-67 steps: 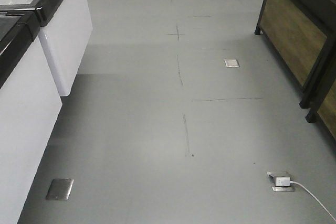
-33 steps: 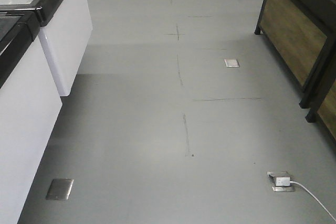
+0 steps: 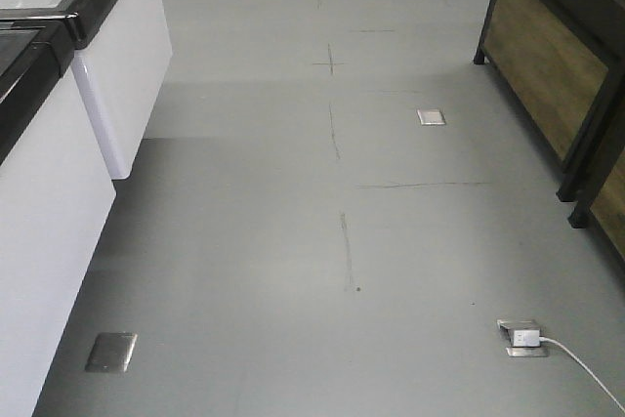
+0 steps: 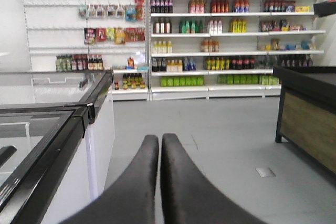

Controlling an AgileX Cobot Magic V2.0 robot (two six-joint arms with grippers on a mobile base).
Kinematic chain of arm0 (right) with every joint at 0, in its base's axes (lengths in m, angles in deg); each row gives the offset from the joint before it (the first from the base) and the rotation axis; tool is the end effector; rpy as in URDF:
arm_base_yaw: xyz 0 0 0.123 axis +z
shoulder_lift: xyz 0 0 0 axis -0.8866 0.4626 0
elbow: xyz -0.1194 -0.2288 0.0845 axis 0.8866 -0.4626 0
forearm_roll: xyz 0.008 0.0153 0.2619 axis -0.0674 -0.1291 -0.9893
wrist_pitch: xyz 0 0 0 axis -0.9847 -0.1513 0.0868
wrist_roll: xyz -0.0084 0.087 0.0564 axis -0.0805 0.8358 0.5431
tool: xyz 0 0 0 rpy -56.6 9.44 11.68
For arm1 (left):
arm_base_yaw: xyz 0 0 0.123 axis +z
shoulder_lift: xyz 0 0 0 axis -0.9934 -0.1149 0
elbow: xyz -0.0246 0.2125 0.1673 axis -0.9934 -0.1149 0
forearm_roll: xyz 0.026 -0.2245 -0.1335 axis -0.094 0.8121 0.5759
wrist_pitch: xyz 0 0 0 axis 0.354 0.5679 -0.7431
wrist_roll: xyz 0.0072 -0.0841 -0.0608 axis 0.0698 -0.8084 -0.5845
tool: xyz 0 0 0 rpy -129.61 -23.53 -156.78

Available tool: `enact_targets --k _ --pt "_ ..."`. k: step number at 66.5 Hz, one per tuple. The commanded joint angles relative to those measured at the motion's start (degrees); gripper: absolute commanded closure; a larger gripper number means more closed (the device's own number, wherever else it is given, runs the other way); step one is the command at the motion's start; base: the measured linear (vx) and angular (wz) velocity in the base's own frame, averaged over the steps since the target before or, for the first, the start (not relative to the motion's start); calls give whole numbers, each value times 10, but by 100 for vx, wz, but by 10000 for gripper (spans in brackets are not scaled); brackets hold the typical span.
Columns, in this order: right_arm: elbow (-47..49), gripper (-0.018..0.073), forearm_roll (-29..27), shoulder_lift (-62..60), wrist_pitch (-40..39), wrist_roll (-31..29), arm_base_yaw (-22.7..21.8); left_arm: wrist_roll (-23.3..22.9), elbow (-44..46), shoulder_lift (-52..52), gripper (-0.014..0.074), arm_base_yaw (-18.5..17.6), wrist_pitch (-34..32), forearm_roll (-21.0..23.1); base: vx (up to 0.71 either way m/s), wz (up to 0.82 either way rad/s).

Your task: Left arm holds basket, right arm returns cookies

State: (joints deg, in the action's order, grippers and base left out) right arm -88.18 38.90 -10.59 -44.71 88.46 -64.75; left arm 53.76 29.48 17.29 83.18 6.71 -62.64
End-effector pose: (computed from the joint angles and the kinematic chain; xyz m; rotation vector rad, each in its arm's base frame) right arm 0.0942 -0.0042 0.1953 0.0558 1.5955 -0.0142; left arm 0.1019 -0.0011 0.2985 -0.0192 1.5110 -0.0374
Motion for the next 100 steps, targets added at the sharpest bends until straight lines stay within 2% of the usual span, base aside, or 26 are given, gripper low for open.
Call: enact_targets --k 1,11,23,29,53,67,91,100 --pt "-10 566 5 -7 -45 -6 -4 1 55 -69 602 -2 -13 -2 0 0" --pt "-10 566 5 -7 -45 -6 -4 1 74 -161 602 -2 -13 -1 0 0" --pt "-10 566 5 -7 -45 -6 -4 1 74 -222 602 -2 -16 -1 0 0" --pt "-10 566 5 -7 -45 -6 -4 -1 74 -237 602 -2 -33 -1 0 0" --pt "-10 566 5 -7 -45 -6 -4 -6 74 -241 577 -2 -29 -1 0 0" --pt "-10 566 5 -7 -45 -6 -4 -6 74 -241 498 -2 -27 -1 0 0" --pt "-10 566 5 -7 -45 -6 -4 -6 74 -241 220 -2 -21 0 0 0" --pt "-10 566 5 -7 -45 -6 -4 -6 74 -241 175 -2 -19 -1 0 0"
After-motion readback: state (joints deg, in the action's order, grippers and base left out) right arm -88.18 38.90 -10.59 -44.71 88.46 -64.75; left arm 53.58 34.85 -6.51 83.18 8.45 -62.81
